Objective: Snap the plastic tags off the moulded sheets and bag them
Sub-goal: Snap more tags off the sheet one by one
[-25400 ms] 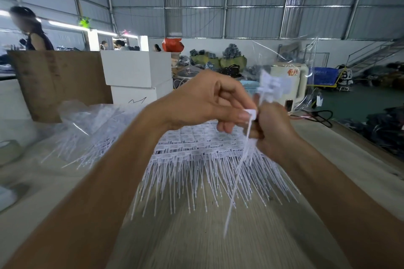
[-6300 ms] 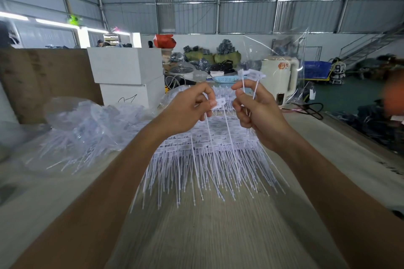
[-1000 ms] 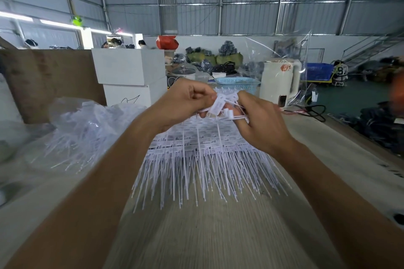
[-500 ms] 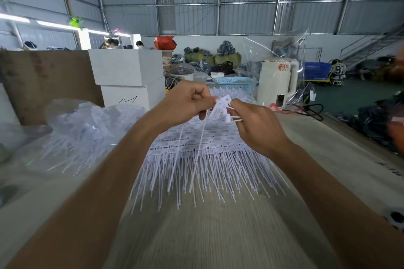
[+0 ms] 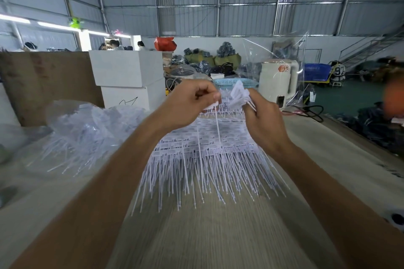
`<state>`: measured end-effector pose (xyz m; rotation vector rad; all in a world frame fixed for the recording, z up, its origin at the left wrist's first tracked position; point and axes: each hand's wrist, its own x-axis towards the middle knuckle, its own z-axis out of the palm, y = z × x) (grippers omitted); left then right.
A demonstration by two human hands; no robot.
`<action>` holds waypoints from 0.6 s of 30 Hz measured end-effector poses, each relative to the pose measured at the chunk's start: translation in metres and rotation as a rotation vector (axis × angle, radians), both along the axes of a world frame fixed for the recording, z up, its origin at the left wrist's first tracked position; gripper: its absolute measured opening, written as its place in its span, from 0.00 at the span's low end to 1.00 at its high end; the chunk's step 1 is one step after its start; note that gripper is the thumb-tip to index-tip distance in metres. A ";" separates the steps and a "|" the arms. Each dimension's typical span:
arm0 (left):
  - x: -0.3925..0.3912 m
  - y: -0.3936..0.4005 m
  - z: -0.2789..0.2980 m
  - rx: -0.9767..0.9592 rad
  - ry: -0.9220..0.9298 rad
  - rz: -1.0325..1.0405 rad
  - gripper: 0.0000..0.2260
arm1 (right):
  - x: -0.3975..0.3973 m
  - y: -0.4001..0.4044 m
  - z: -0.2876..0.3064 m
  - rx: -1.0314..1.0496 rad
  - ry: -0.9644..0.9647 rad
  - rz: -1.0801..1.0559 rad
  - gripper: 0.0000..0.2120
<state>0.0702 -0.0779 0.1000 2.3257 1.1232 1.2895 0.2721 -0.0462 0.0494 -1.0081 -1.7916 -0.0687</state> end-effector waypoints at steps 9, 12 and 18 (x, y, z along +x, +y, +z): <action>0.006 -0.003 0.001 0.028 0.024 -0.021 0.04 | -0.010 -0.019 0.014 -0.473 0.295 0.532 0.16; 0.006 -0.001 0.000 0.061 -0.010 -0.030 0.02 | -0.013 -0.019 0.014 -0.448 0.254 0.527 0.13; 0.005 0.003 -0.002 0.046 -0.046 0.016 0.07 | -0.006 -0.018 0.020 -0.410 0.303 0.514 0.09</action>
